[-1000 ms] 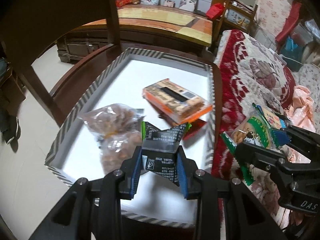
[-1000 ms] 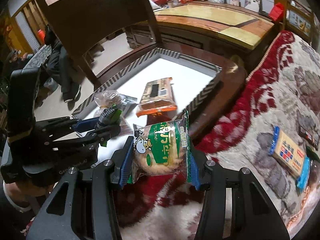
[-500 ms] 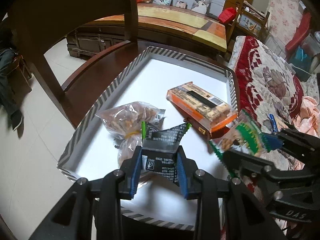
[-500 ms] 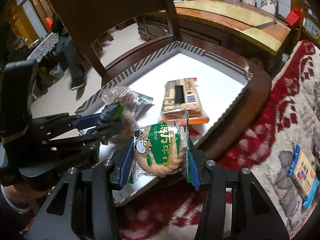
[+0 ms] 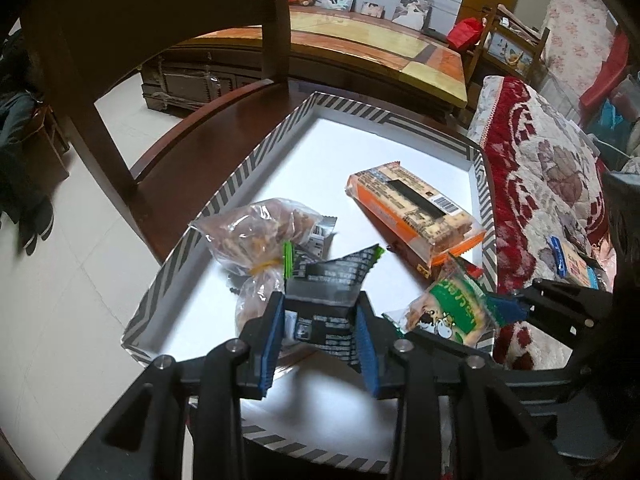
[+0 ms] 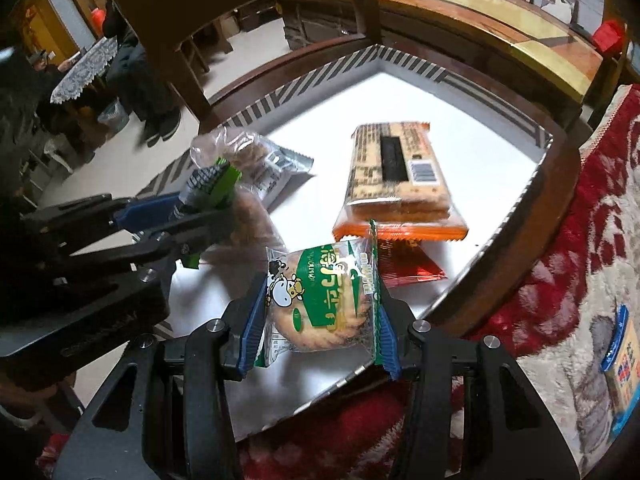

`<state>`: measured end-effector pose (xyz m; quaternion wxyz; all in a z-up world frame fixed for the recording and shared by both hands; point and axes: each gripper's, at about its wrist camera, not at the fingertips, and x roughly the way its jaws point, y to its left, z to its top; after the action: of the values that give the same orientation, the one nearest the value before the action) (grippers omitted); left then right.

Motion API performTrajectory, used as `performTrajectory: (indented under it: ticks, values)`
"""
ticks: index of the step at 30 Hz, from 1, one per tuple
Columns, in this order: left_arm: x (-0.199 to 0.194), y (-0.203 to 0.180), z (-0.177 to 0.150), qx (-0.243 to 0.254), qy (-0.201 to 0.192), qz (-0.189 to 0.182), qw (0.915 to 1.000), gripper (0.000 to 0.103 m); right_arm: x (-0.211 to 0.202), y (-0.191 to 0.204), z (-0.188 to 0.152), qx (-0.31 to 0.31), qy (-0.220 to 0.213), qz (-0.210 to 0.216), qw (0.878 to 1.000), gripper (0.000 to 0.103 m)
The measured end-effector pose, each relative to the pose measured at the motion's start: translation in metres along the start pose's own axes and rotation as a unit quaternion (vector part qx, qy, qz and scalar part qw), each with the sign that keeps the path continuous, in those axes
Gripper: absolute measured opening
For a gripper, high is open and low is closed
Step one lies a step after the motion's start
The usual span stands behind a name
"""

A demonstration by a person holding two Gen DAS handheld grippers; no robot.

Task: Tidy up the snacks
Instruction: 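Open both grippers to drop the two packs into the tray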

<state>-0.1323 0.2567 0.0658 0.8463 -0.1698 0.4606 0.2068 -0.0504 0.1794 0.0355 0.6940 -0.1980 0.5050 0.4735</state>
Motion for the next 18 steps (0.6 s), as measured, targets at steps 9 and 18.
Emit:
performTrajectory:
  ticks: [9, 18]
  values:
    - [0.001, 0.001, 0.001, -0.012, 0.002, 0.005, 0.9999, 0.066, -0.011, -0.006, -0.007, 0.011, -0.014, 0.008, 1.0, 0.049]
    - [-0.005, -0.007, 0.001, -0.006, -0.004, 0.013, 0.9999, 0.076, -0.039, -0.013, -0.022, 0.034, -0.041, 0.019, 0.998, 0.049]
